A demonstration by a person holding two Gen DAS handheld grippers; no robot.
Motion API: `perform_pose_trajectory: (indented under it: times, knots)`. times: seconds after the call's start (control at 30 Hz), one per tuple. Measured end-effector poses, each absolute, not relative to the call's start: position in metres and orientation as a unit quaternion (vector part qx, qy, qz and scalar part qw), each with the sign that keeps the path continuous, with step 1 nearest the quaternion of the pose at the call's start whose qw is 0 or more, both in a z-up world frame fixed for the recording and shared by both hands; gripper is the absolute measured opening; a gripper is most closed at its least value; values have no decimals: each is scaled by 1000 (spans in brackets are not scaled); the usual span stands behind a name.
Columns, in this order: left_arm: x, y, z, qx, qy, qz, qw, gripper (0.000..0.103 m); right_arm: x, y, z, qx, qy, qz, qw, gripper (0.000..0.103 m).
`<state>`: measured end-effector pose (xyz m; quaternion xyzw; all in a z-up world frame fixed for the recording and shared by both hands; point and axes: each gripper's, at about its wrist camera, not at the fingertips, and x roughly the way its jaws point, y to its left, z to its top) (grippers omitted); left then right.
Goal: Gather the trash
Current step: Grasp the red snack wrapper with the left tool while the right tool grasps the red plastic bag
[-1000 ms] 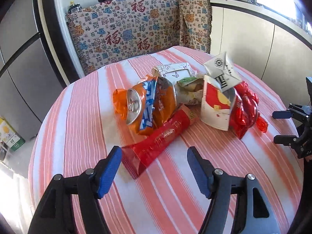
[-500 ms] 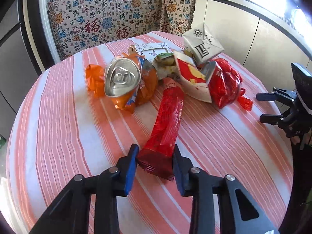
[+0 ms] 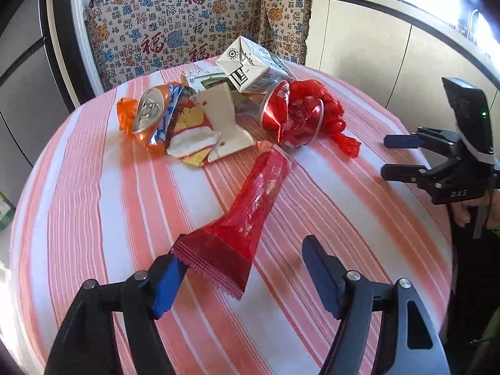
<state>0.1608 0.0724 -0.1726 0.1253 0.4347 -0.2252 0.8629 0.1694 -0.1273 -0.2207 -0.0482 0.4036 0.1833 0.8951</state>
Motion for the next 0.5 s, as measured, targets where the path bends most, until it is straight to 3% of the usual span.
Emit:
perform_pose_trajectory:
  times: [0.1, 0.5]
  knots:
    - [179, 70, -177, 174, 437, -216, 855, 74, 168, -128, -221, -51, 404, 184, 895, 76]
    - [176, 111, -140, 164, 423, -266, 850, 74, 169, -125, -222, -59, 406, 191, 892, 82]
